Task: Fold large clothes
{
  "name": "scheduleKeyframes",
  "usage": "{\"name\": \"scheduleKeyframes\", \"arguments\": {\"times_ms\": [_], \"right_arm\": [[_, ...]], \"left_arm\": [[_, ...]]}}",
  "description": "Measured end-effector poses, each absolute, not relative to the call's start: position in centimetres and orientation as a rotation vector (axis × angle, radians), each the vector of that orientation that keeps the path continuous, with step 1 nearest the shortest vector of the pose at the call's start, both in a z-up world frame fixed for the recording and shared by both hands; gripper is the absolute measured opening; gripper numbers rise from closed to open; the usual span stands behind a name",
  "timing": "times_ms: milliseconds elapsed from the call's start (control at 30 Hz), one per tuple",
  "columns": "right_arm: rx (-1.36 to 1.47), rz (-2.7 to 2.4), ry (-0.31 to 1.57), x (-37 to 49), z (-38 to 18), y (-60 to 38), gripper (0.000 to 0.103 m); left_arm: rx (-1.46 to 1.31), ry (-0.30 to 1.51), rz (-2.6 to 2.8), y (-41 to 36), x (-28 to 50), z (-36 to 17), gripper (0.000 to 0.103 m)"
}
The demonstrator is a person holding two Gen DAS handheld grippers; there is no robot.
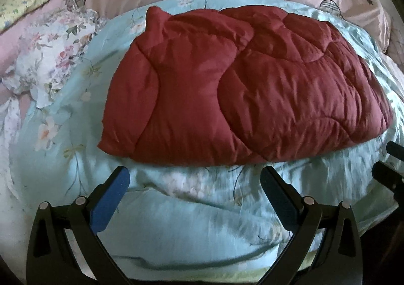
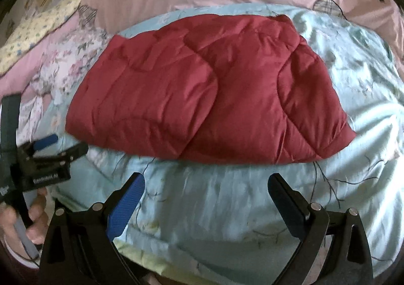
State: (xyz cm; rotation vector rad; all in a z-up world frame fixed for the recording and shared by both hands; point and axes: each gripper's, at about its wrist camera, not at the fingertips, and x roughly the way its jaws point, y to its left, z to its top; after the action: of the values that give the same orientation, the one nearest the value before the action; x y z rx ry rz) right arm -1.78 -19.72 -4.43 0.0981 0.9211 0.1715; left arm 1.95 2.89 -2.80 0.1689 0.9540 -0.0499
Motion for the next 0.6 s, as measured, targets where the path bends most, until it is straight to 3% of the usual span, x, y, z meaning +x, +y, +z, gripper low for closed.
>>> {"name": "scheduleKeyframes", "arguments": {"times_ms": [600], "right_arm": [[0.107,0.166,0.872,-0.8,-0.5,-19.7,0.099]], "left_arm": [[0.190,0.902,-0.033,1.5,2.3,1.4,0.103]]}}
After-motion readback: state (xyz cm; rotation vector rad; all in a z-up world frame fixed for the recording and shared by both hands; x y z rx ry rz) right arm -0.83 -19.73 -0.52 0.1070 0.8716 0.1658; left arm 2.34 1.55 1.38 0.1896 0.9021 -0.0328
